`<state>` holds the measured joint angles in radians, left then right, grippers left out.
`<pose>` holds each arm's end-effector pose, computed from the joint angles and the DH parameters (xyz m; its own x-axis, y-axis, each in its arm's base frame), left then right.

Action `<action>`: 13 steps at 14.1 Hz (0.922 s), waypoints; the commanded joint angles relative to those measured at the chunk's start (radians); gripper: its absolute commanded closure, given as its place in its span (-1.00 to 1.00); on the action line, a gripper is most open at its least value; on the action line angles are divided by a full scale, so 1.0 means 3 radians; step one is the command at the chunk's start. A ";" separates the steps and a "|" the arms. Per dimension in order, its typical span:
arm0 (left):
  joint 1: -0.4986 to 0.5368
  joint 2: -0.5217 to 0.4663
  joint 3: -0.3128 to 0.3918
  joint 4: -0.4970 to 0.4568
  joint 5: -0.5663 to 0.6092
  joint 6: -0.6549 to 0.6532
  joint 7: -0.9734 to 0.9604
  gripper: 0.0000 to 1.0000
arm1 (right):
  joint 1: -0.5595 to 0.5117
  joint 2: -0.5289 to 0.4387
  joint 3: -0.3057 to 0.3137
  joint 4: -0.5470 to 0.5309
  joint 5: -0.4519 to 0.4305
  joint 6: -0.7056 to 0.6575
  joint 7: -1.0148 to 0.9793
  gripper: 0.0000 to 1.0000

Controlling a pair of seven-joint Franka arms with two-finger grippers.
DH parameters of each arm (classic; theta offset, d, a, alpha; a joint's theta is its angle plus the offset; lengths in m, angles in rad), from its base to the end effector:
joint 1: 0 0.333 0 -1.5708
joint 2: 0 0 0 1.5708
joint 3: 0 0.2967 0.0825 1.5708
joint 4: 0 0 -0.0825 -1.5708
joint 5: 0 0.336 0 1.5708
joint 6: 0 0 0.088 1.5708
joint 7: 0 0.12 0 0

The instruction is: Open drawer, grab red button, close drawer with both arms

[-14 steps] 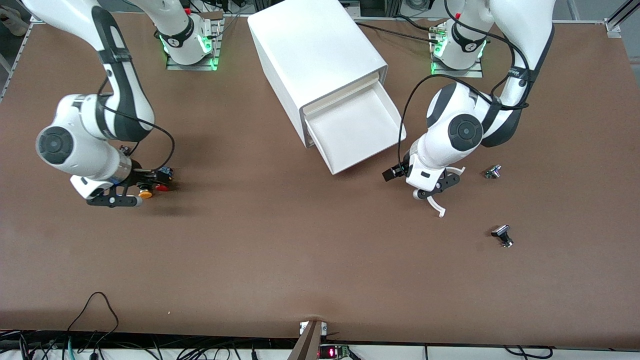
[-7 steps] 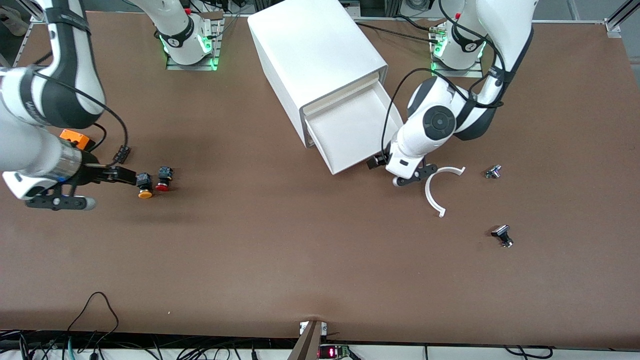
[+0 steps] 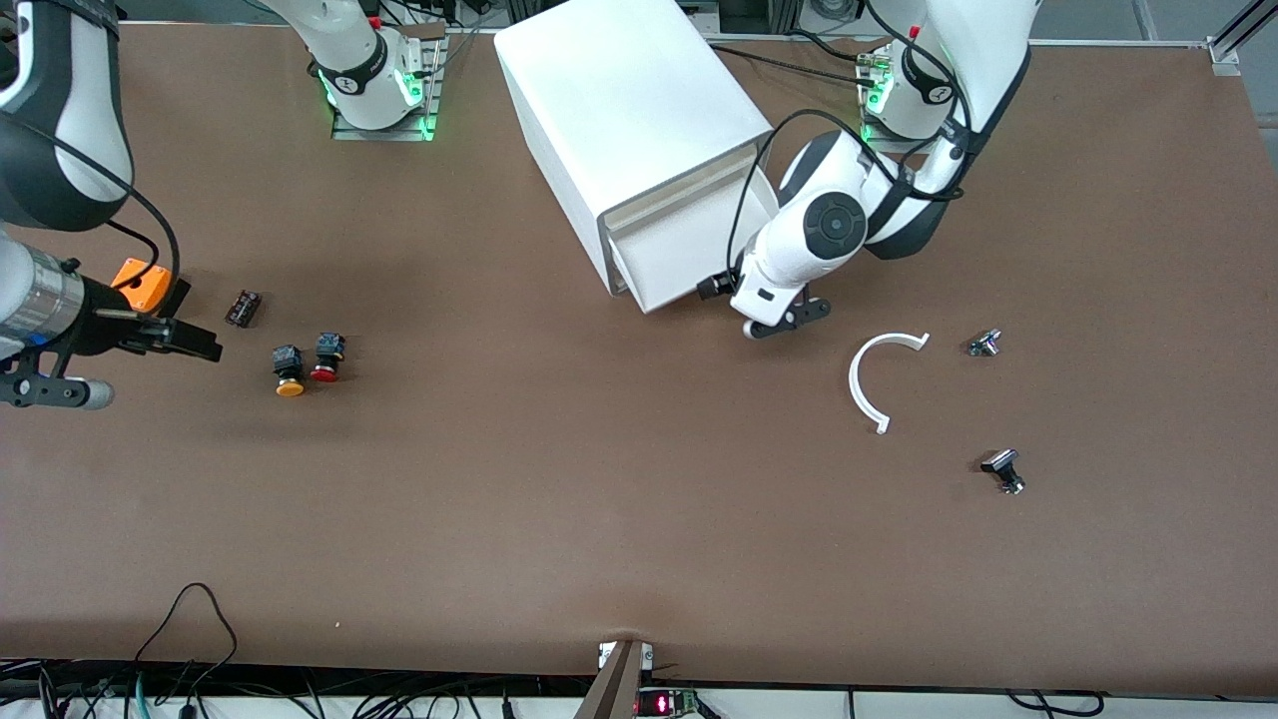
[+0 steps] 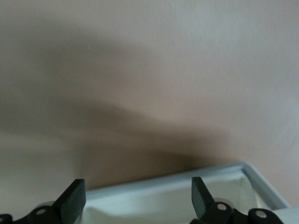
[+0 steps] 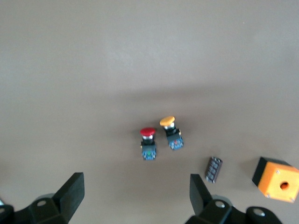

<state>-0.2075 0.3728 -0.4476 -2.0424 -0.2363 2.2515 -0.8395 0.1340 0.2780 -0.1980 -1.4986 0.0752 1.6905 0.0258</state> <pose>0.4261 -0.3326 0.2713 0.8839 0.3196 -0.3415 0.3685 -0.9255 0.0874 0.5832 -0.0167 0.4833 0.9921 -0.0954 -0.0811 -0.0971 -0.9951 -0.0176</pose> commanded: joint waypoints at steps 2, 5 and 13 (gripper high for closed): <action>0.0032 -0.0179 -0.0251 -0.0126 -0.0112 -0.0239 0.0042 -1.00 | -0.0048 -0.0022 -0.0004 0.0281 0.0036 -0.0429 -0.0055 -1.00; 0.0032 -0.0179 -0.0308 -0.0131 -0.0112 -0.0443 0.0052 -1.00 | -0.0043 -0.0032 -0.0152 0.0291 -0.0005 -0.0445 -0.0412 -1.00; 0.0394 -0.0271 -0.0298 -0.0014 -0.0082 -0.0423 0.0063 -1.00 | 0.0121 -0.0073 -0.0189 0.0296 -0.0061 -0.0608 -0.0265 -1.00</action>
<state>-0.1617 0.3451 -0.5387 -2.0596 -0.2418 2.1342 -0.8402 0.1521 0.2665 -0.2520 -1.4244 0.0725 1.5372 -0.0717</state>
